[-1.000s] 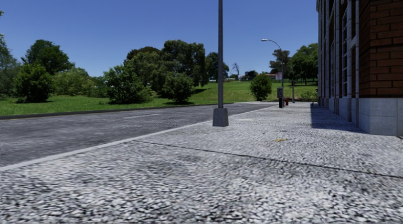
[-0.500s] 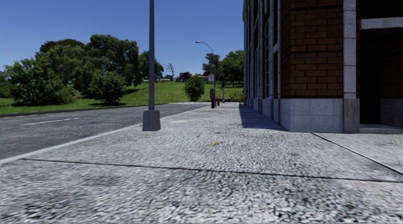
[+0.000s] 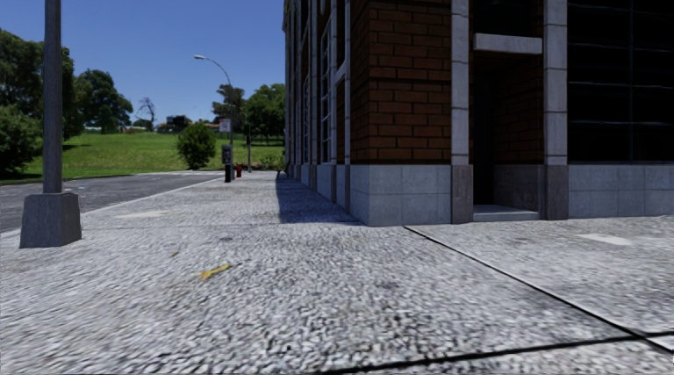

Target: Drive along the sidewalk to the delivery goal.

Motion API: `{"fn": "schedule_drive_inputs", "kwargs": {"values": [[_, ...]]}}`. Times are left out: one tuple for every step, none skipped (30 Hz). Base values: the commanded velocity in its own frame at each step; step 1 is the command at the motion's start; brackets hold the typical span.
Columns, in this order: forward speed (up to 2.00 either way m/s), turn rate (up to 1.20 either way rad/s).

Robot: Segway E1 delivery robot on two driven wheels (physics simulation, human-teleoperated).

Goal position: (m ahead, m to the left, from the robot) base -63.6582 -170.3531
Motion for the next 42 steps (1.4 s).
{"fn": "schedule_drive_inputs", "kwargs": {"values": [[2.00, -0.80], [2.00, -0.80], [2.00, -0.80], [2.00, -0.80], [2.00, -0.80], [2.00, -0.80], [2.00, -0.80], [2.00, -0.80], [2.00, -0.81], [2.00, -0.81], [2.00, -0.83], [2.00, -0.85], [2.00, -0.92], [2.00, -0.96], [2.00, -0.96], [2.00, -0.96], [2.00, -0.97], [2.00, -0.97], [2.00, -0.97], [2.00, -0.97], [2.00, -0.97], [2.00, -0.97], [2.00, -0.97], [2.00, -0.97], [2.00, -0.97], [2.00, -0.97], [2.00, -0.97], [2.00, -0.97], [2.00, -0.97], [1.83, -0.97], [1.69, -0.97], [1.65, -0.97], [1.65, -0.97], [1.64, -0.97], [1.64, -0.97], [1.64, -0.97], [1.64, -0.97], [1.64, -0.97], [1.64, -0.97], [1.64, -0.97], [1.64, -0.97], [1.64, -0.97]]}}
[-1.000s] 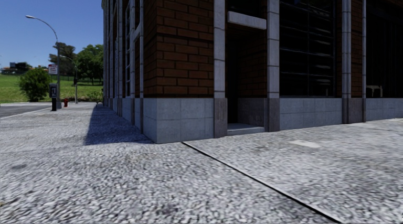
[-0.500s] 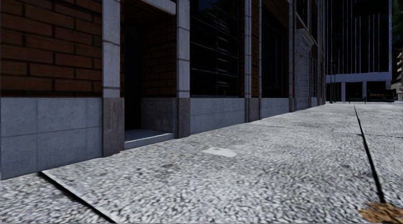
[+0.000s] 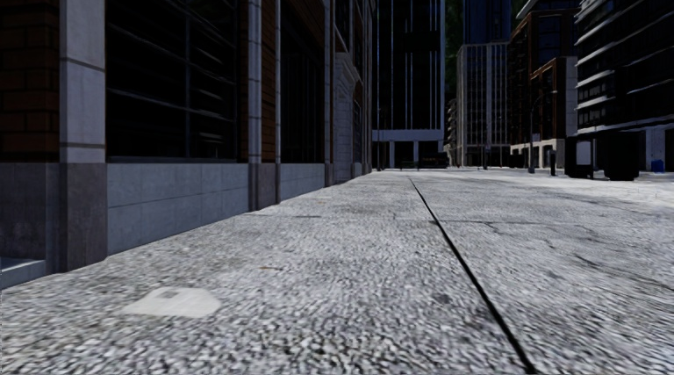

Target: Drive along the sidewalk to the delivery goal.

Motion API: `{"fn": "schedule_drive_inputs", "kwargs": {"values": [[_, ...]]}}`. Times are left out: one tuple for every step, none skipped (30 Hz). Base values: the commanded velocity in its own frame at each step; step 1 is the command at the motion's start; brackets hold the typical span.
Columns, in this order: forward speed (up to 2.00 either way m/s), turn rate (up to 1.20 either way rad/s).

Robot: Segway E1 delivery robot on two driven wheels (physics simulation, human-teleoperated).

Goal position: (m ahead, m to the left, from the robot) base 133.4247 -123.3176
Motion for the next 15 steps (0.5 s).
{"fn": "schedule_drive_inputs", "kwargs": {"values": [[1.64, -0.97], [1.64, -0.97], [1.64, -0.97], [1.61, -0.97], [1.56, -0.97], [1.56, -0.97], [1.54, -0.97], [1.54, -0.97], [1.54, -0.97], [1.54, -0.97], [1.54, -0.97], [1.54, -0.97], [1.54, -0.97], [1.54, -0.97], [1.54, -0.97]]}}
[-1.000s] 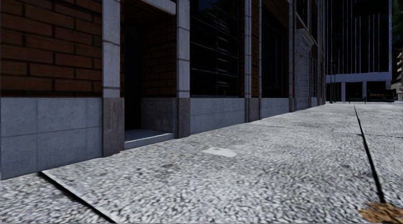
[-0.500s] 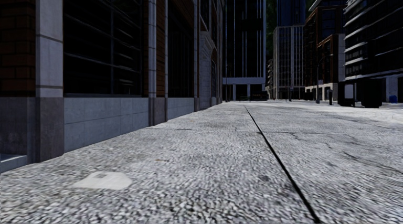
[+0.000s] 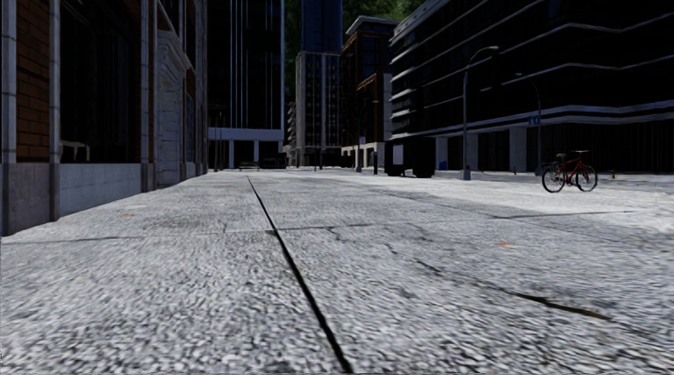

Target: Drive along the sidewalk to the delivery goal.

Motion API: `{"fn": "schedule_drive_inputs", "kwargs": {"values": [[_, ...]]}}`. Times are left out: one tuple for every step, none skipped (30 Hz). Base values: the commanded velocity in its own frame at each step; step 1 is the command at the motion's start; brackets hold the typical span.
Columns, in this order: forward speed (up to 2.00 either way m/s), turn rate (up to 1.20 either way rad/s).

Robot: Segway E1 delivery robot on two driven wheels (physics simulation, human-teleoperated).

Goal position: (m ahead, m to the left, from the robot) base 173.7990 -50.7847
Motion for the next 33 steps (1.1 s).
{"fn": "schedule_drive_inputs", "kwargs": {"values": [[1.54, -0.97], [1.54, -0.97], [1.54, -0.97], [1.54, -0.97], [1.54, -0.97], [1.54, -0.97], [1.54, -0.97], [1.54, -0.97], [1.54, -0.97], [1.54, -0.97], [1.54, -0.97], [1.54, -0.97], [1.54, -0.97], [1.54, -0.97], [1.54, -0.96], [1.54, -0.95], [1.54, -0.95], [1.54, -0.95], [1.54, -0.95], [1.54, -0.95], [1.54, -0.95], [1.54, -0.95], [1.54, -0.95], [1.54, -0.95], [1.54, -0.95], [1.54, -0.95], [1.54, -0.95], [1.54, -0.93], [1.54, -0.50], [1.54, -0.50], [1.54, -0.08], [1.54, 0.00], [1.54, 0.00]]}}
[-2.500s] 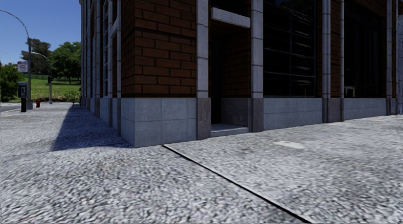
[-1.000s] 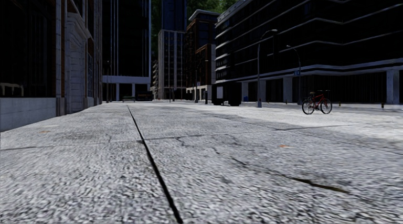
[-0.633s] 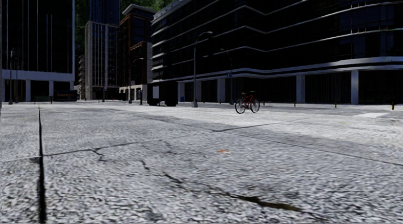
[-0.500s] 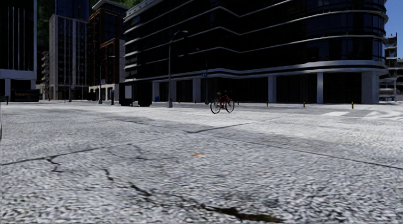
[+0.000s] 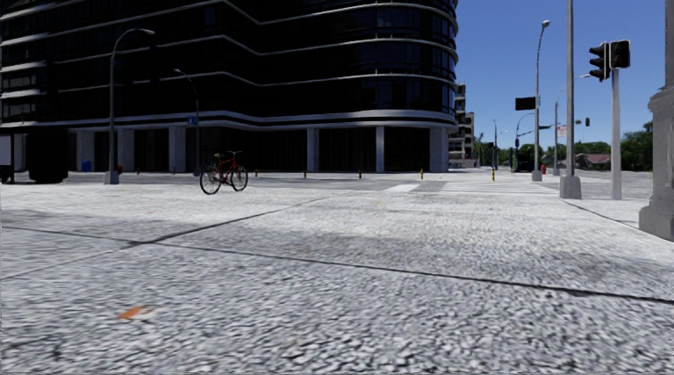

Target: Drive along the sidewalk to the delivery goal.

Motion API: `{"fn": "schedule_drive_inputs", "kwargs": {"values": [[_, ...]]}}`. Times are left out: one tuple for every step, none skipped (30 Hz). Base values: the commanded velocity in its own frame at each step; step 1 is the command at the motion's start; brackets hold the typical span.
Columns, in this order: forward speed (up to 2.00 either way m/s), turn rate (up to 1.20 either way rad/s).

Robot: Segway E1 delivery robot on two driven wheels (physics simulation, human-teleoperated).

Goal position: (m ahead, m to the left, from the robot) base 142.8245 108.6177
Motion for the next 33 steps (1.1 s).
{"fn": "schedule_drive_inputs", "kwargs": {"values": [[1.53, 0.00], [1.53, 0.00], [1.52, 0.00], [1.50, 0.00], [1.49, 0.00], [1.48, 0.00], [1.48, 0.00], [1.48, 0.00], [1.48, 0.00], [1.48, 0.00], [1.48, 0.00], [1.48, 0.00], [1.48, 0.00], [1.48, 0.00], [1.48, 0.00], [1.48, 0.00], [1.48, -0.36], [1.48, -0.36], [1.48, -0.62], [2.00, -0.73], [2.00, -0.77], [2.00, -0.78], [2.00, -0.78], [2.00, -0.79], [2.00, -0.79], [2.00, -0.79], [2.00, -0.79], [2.00, -0.79], [2.00, -0.79], [2.00, -0.79], [2.00, -0.79], [2.00, -0.79], [2.00, -0.79]]}}
